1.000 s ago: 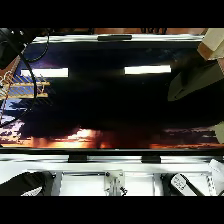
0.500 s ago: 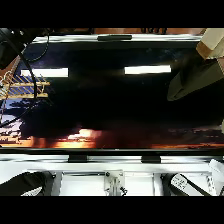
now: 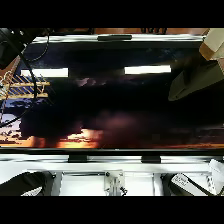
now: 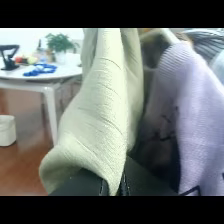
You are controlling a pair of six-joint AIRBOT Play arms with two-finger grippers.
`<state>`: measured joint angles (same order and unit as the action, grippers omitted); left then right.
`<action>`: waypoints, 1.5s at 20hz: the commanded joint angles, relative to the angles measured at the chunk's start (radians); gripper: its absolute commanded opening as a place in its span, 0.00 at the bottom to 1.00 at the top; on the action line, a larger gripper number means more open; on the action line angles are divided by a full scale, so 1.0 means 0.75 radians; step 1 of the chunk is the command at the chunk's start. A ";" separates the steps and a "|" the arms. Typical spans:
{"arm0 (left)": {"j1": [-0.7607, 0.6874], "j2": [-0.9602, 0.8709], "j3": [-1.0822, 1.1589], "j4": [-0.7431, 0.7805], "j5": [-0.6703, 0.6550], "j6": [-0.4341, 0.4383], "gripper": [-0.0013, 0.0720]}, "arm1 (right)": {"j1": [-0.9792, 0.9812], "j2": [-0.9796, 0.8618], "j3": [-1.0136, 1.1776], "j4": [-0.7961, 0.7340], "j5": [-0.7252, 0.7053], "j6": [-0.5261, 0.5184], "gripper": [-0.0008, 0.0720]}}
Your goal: Fold the shirts.
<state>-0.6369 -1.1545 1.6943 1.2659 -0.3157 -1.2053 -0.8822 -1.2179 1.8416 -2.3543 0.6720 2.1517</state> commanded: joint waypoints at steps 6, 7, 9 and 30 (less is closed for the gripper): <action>0.001 -0.001 0.000 -0.001 -0.001 0.000 0.89 | -0.037 -0.004 0.000 0.220 0.096 -0.148 0.07; 0.001 -0.001 0.000 -0.001 -0.001 0.000 0.89 | -0.037 -0.004 0.000 0.219 0.117 -0.148 0.07; 0.001 -0.001 0.000 -0.001 -0.001 0.000 0.89 | -0.037 0.002 0.000 0.212 0.148 -0.169 0.09; 0.243 -0.045 -0.001 0.081 -0.773 -0.331 0.84 | 0.621 0.150 -0.229 0.716 1.240 -0.469 0.63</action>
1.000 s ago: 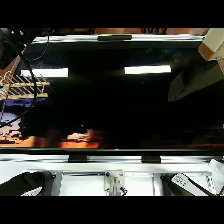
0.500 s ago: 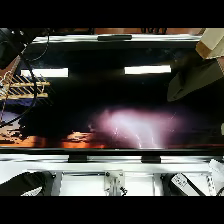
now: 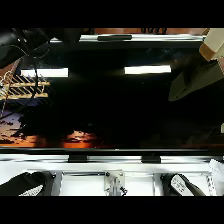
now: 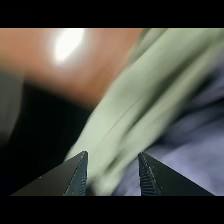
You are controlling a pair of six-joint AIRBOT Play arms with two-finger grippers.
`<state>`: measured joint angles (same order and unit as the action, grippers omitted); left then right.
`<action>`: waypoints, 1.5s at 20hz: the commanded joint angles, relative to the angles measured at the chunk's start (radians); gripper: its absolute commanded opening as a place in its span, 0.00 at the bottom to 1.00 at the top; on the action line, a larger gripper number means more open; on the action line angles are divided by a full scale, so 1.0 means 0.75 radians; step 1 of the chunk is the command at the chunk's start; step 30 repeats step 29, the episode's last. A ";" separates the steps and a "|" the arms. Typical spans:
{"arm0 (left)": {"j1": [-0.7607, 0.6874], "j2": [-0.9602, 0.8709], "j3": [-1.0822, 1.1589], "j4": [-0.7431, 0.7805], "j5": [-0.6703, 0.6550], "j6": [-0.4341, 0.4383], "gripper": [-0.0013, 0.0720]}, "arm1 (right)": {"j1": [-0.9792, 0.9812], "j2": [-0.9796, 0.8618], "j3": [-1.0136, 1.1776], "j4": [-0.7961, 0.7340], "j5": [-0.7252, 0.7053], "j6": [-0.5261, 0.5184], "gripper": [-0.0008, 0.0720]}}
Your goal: Fold the shirts.
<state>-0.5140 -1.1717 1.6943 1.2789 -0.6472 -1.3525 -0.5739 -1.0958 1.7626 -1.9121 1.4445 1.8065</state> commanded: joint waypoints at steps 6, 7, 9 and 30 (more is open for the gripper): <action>0.151 -0.321 -0.036 0.600 -1.162 -0.509 0.84 | 0.895 -0.129 -0.482 0.254 -0.024 0.077 0.63; 0.153 -0.351 -0.073 0.596 -1.197 -0.526 0.85 | 0.946 -0.170 -0.480 0.278 0.005 0.038 0.63; 0.144 -0.344 -0.191 0.594 -1.141 -0.580 0.85 | 0.977 -0.225 -0.481 0.425 0.024 0.008 0.63; 0.079 -0.297 -0.358 0.595 -0.977 -0.633 0.85 | 0.977 -0.251 -0.481 0.597 -0.033 -0.008 0.63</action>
